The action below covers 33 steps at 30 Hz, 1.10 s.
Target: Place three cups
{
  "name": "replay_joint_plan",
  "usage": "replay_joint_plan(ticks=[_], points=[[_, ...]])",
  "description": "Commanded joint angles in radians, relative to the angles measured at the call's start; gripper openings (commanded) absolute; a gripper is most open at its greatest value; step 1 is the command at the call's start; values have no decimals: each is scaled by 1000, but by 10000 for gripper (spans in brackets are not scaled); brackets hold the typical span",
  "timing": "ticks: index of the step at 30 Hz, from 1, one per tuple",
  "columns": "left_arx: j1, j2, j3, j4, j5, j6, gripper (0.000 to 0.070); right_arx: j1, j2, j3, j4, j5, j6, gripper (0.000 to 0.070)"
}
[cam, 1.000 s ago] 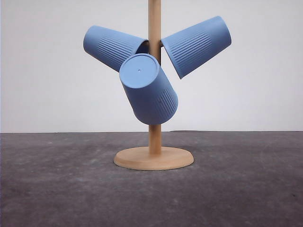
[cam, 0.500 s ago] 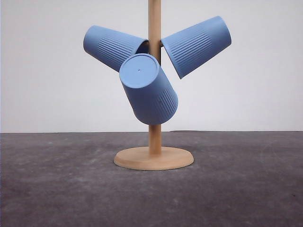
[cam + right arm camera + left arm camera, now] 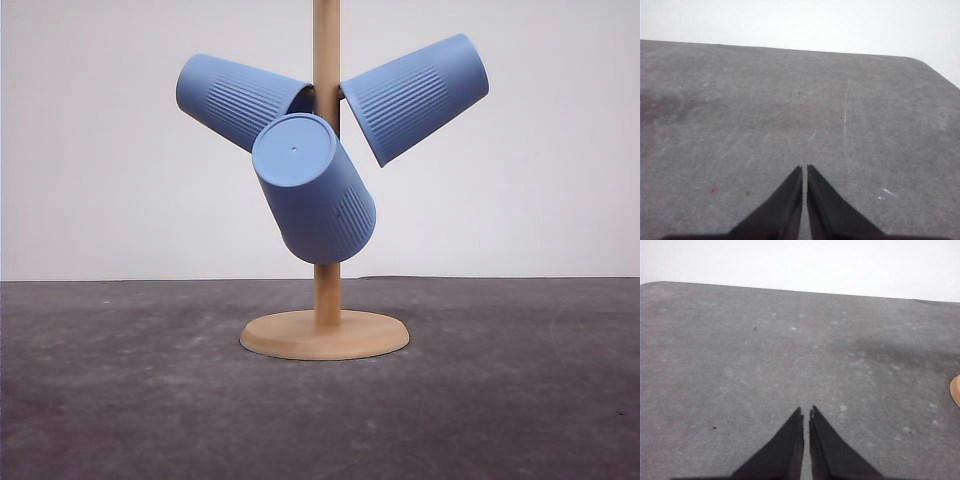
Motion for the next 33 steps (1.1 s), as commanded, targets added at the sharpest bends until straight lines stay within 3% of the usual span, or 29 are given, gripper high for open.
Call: replay_joint_plan(ticks=[1,33], points=[[-2,2,-14,11,-3,-4,0,2,0,-2,6,0,13,12],[-2,2,-14,11,-3,-5,0,2,0,-2,6,0,13,12]])
